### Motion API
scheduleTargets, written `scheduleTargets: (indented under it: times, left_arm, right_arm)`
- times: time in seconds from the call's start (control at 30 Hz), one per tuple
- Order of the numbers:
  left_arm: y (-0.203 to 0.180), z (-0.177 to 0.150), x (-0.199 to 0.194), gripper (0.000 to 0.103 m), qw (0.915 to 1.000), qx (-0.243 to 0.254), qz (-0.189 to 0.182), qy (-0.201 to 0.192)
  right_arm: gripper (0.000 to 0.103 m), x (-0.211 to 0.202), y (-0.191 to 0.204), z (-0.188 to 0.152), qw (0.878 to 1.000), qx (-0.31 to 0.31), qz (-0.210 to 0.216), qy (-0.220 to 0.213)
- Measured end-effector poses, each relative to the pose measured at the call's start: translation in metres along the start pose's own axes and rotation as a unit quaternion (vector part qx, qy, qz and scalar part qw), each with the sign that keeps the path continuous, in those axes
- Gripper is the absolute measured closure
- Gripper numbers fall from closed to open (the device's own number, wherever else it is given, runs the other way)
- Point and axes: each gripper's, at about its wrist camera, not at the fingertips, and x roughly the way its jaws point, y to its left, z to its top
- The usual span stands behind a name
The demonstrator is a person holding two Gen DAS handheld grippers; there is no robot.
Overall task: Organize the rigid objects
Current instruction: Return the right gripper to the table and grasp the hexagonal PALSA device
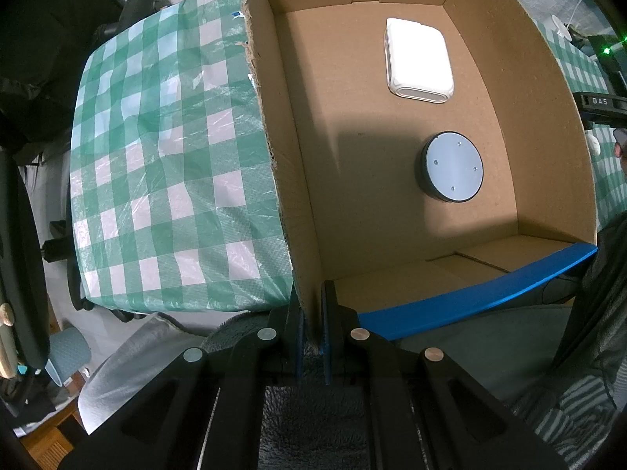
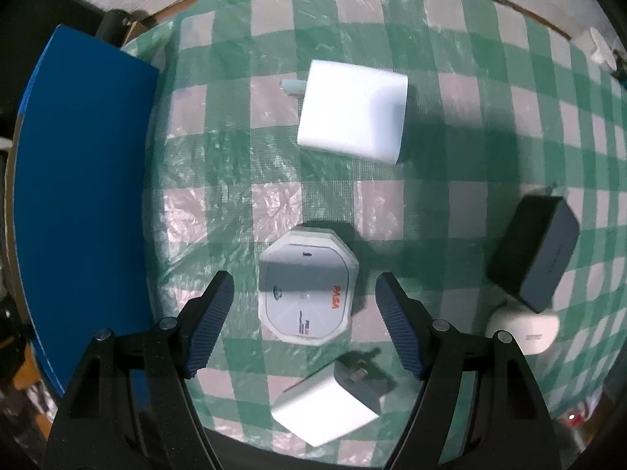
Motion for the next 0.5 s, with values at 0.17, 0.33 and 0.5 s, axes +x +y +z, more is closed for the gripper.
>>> scheduleTargets:
  times: [0.17, 0.33, 0.5]
  left_arm:
    - [-0.001, 0.0, 0.0, 0.097, 1.0, 0.0, 0.0, 0.0]
    - [0.0, 0.0, 0.0, 0.097, 1.0, -0.001, -0.001, 0.0]
    - [-0.001, 0.0, 0.0, 0.097, 1.0, -0.001, 0.0, 0.001]
  right_arm:
    - [0.031, 0.01, -0.005, 0.001, 1.0, 0.013, 0.002, 0.004]
    - [0.039, 0.014, -0.002, 0.001, 1.0, 0.012, -0.003, 0.001]
    - [0.049, 0.015, 0.002, -0.003, 1.0, 0.001, -0.026, -0.003]
